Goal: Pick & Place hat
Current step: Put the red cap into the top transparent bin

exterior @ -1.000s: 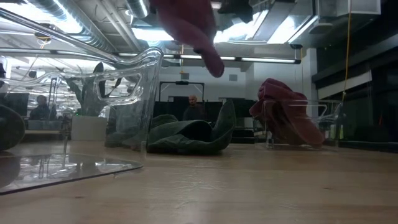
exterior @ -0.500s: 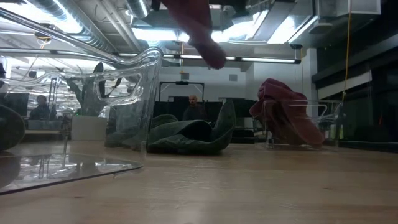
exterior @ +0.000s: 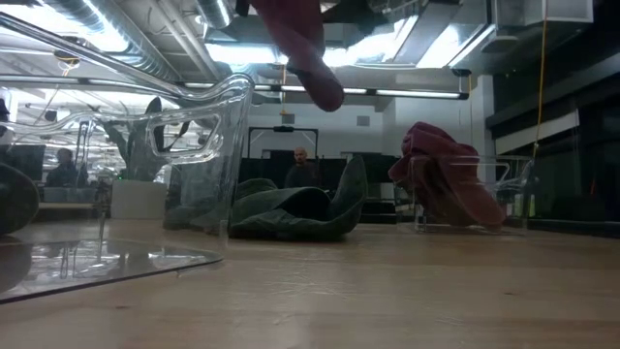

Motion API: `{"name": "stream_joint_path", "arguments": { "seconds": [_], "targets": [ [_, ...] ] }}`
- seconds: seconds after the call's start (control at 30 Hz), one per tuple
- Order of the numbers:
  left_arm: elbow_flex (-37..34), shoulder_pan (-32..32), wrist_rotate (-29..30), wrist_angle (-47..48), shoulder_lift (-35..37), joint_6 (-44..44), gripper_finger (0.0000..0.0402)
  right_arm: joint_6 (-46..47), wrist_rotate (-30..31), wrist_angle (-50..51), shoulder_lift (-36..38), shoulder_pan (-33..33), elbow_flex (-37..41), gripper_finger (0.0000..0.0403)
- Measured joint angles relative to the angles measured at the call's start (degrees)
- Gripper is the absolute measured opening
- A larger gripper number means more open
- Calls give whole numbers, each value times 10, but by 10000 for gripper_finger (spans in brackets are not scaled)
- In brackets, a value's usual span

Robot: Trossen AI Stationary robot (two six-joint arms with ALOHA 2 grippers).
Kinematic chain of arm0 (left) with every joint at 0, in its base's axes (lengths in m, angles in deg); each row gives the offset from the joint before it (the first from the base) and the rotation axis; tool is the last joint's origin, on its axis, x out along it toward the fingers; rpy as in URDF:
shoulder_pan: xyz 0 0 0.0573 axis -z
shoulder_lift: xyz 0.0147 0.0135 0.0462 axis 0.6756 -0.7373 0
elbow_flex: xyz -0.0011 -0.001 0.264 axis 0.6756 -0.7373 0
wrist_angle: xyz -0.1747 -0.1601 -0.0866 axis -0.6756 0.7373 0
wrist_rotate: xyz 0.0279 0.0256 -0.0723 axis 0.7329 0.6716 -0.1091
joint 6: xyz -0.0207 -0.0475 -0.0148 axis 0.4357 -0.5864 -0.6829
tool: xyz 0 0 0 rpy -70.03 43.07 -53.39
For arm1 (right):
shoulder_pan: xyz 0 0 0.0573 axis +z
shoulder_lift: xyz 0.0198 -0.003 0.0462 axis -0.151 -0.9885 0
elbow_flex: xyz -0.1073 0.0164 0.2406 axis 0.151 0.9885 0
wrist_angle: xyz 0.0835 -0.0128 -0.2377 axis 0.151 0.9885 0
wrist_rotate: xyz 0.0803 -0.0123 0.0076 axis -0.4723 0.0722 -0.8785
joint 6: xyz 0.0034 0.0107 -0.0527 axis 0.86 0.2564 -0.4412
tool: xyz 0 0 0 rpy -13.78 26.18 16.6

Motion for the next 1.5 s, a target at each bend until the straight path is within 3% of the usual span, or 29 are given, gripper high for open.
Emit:
{"name": "stream_joint_path", "arguments": {
  "seconds": [0.3, 0.4, 0.53, 0.77, 0.83, 1.1, 1.5],
  "targets": [
    [0, 0, -11, 1, 0, 4, 3, 12, -2, -34, -25, 2, 0, 270],
    [0, 0, -16, 1, 0, 8, 3, 12, -2, -40, -30, 3, 0, 251],
    [0, 0, -18, 1, 0, 14, 3, -2, -2, -38, -29, 3, 0, 190],
    [0, 0, -17, 2, 0, 14, 3, -18, -6, -34, -26, 3, 0, 38],
    [0, 0, -18, 4, 0, 14, 3, -23, -20, -29, -26, 3, 0, 14],
    [0, 0, -52, 21, 0, 14, 12, -51, -23, 37, -7, 3, 0, 10],
    [1, 0, -62, 26, 0, 13, 75, -81, -12, 87, 43, 1, 0, 8]
  ]
}}
